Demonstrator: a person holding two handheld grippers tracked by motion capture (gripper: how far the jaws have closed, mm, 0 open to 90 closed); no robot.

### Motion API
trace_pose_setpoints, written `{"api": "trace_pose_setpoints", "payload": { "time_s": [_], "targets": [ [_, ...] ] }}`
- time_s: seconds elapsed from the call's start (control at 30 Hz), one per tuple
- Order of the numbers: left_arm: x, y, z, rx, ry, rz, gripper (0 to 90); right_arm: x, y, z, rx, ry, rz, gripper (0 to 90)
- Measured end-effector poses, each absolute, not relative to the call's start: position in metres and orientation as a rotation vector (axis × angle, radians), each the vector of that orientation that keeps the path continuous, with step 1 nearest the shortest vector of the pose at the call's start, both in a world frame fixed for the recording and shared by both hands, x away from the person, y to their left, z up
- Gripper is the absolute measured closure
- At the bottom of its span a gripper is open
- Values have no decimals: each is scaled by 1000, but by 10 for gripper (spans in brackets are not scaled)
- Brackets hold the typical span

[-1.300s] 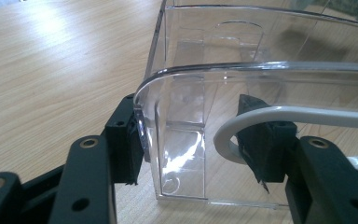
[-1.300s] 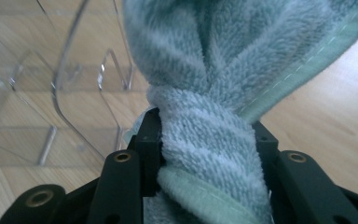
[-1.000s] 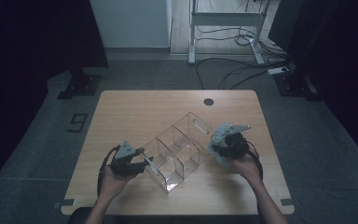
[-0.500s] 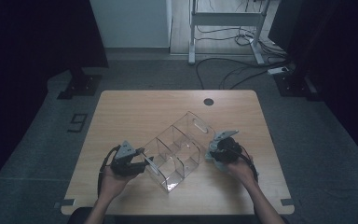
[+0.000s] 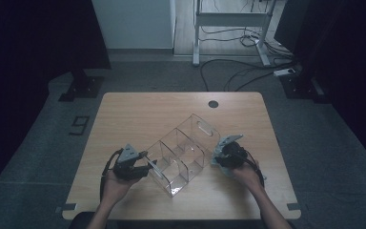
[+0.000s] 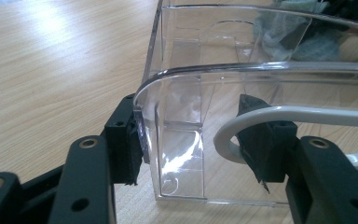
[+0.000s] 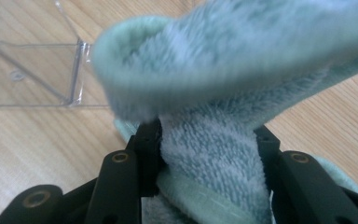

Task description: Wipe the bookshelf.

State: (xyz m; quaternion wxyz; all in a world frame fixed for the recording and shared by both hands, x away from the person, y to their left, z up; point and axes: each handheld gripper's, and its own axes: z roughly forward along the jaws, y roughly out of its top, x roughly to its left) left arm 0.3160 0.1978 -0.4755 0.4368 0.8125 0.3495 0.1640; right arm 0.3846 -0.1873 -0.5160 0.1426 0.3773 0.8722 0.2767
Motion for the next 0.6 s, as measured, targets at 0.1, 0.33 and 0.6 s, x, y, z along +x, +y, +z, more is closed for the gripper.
{"api": "trace_pose_setpoints", "payload": {
  "time_s": [0.1, 0.33, 0.6],
  "targets": [
    [316, 198, -476, 2020, 871, 409, 446, 379, -190, -512, 1088, 2519, 797, 569],
    [316, 198, -476, 2019, 872, 409, 446, 362, -196, -502, 1063, 2520, 830, 569],
    [316, 198, -476, 2018, 873, 409, 446, 339, -208, -490, 1052, 2509, 908, 569]
  ]
}}
